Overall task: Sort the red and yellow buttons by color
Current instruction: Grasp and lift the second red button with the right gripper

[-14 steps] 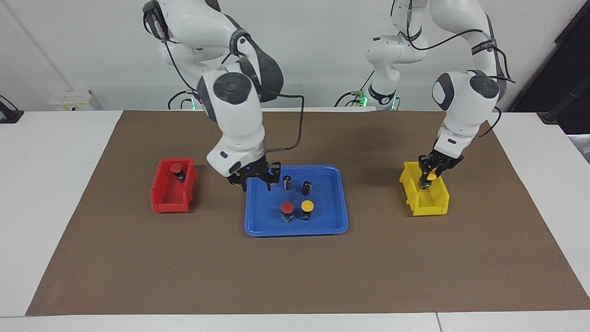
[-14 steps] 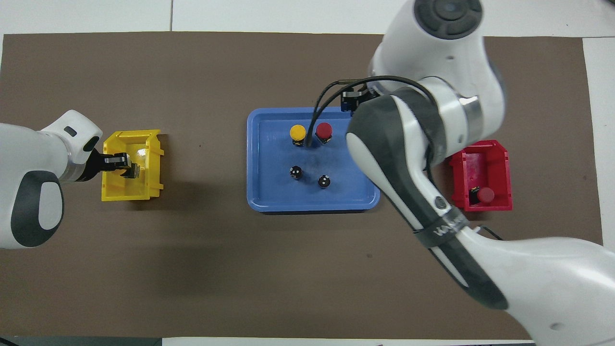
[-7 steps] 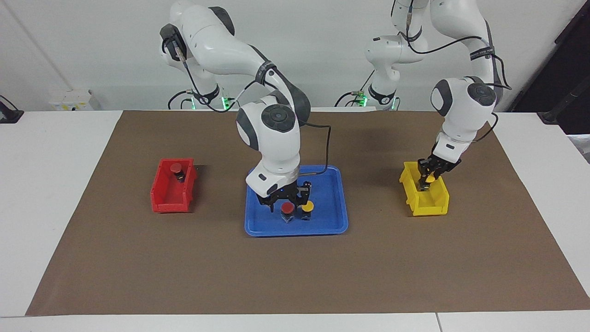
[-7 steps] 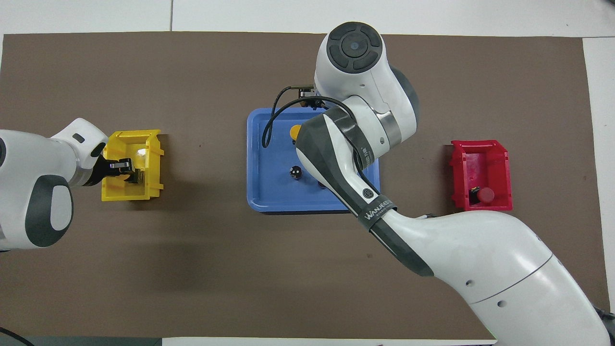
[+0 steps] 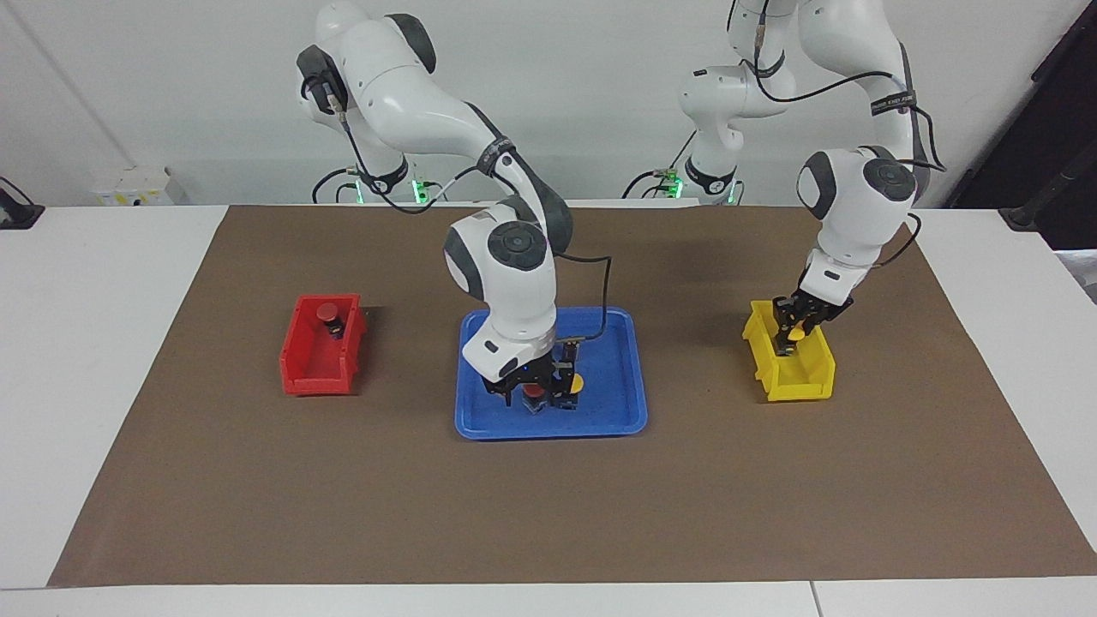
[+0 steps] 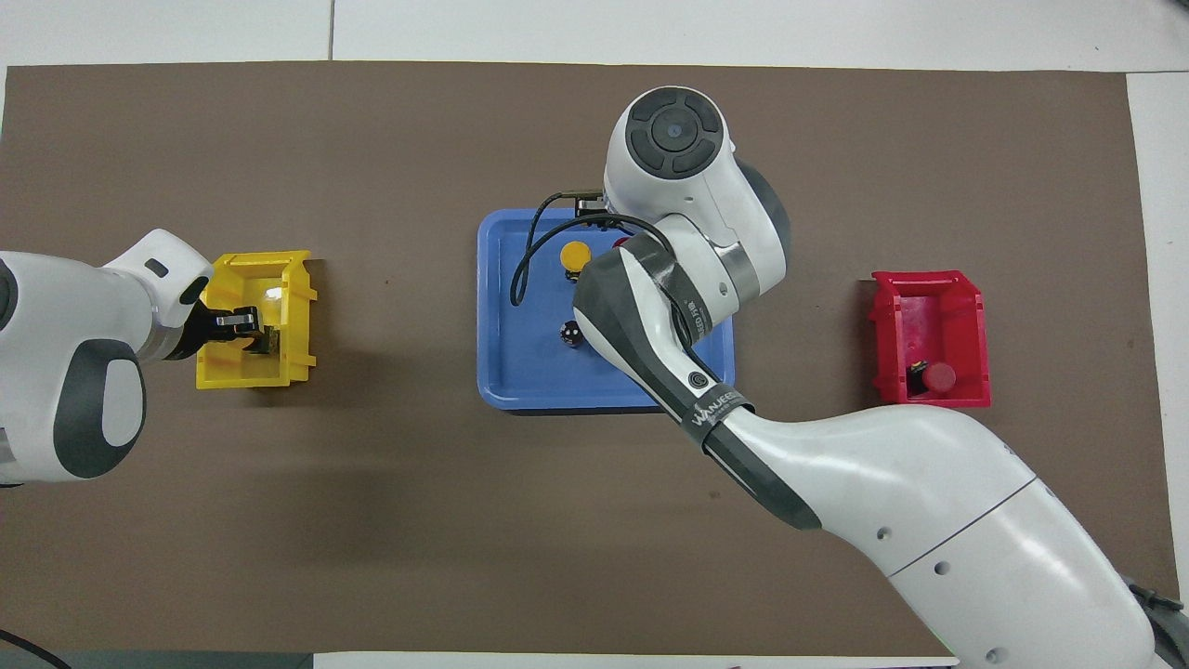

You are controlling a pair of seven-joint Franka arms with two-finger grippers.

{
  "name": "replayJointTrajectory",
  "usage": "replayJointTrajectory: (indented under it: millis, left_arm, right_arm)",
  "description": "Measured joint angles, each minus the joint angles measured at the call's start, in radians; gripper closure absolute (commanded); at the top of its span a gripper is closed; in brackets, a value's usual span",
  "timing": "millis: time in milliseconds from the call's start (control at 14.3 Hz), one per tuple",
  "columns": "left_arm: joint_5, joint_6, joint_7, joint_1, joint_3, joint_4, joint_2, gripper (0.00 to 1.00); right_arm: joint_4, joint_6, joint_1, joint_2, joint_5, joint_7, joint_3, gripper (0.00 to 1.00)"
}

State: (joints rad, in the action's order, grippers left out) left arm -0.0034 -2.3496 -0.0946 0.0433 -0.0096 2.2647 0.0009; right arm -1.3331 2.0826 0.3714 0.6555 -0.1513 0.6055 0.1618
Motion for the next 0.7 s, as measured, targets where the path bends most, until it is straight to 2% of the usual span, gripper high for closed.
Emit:
replayJointTrajectory:
  millis: [280,560,630,700]
  left_arm:
    - [0.0,0.007,-0.001,0.001,-0.003,-0.022,0.002,0.27]
    - [-0.001,0.135,-0.019,0.009,-0.013,-0.158,0.013,0.27]
    - [-0.001,0.169,-0.036,0.016,-0.014,-0.196,0.016,0.23]
    - [-0.001,0.192,-0.062,0.027,-0.014,-0.23,0.021,0.13]
  right_arm:
    - [-0.029,0.006,0.0,-0.016,0.001,0.001,0.0,0.27]
    - [-0.06,0.006,0.001,-0.03,0.009,0.001,0.004,0.27]
    - [-0.063,0.006,0.001,-0.031,0.009,0.002,0.006,0.28]
    - [-0.065,0.006,0.001,-0.033,0.01,0.002,0.007,0.28]
